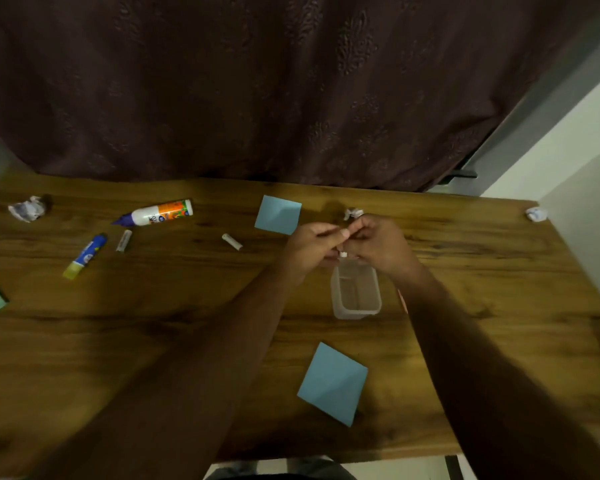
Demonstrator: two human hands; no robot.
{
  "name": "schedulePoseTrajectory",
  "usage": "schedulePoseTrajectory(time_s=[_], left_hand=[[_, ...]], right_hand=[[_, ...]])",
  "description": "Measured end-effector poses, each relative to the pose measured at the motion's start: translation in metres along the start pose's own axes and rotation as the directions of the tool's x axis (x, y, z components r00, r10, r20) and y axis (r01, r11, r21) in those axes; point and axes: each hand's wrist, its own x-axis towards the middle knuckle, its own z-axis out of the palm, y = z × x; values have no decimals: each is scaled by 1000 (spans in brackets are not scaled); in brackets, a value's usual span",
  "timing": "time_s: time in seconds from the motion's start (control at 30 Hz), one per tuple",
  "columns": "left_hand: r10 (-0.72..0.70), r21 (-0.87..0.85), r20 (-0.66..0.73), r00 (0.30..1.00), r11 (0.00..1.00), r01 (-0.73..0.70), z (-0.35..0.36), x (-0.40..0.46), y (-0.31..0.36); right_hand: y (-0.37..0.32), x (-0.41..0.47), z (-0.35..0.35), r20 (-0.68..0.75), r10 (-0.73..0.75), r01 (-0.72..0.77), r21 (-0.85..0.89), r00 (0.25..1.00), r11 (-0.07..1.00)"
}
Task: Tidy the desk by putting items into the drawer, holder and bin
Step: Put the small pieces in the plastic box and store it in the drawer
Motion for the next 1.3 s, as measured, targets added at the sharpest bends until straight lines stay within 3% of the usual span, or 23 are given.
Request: schedulePoseTrajectory(time_s=[0.13, 0.23, 0.33, 0.4, 0.47, 0.6, 0.73, 0.9, 1.13, 1.23, 1.3], left_hand=[[-32, -64, -101, 994, 998, 25, 3, 5, -11], [-197, -322, -267, 943, 941, 105, -16, 5, -21], [-338, -509, -334, 880, 851, 134, -46, -1, -33], [-380, -558, -364, 851, 820, 127, -66, -6, -40], [-398, -594, -374, 838, 796, 114, -84, -14, -45], [-418, -629, -342, 842, 767, 126, -108, -26, -53], [-429, -632, -327, 842, 762, 143, -116, -28, -60], [-420, -635, -322, 849, 761, 136, -120, -27, -59], [-394, -662, -331, 857, 745, 87, -136, -32, -59], [-409, -675, -332, 850, 732, 89, -148, -36, -60], [-417, -701, -346, 840, 711, 64, -160, -39, -59]], right_hand=[[-3, -5, -2, 56, 64, -67, 53, 996, 996], [-8, 20, 12, -51, 136, -136, 10, 989, 991], [-5, 54, 36, -38, 171, -175, -306, 984, 936], [0, 74, 59, 31, 168, -118, -581, 985, 805], [3, 82, 80, 57, 123, -44, -722, 991, 690], [10, 91, 100, 129, 165, -16, -740, 978, 672], [-9, 98, 110, 253, 260, -68, -582, 932, 810], [-57, 76, 137, 386, 101, 29, -316, 917, 948], [-76, 59, 180, 457, -3, 277, -532, 889, 800], [-79, 62, 185, 494, -38, 277, -421, 869, 864], [-77, 70, 186, 429, -53, 198, -300, 902, 933]])
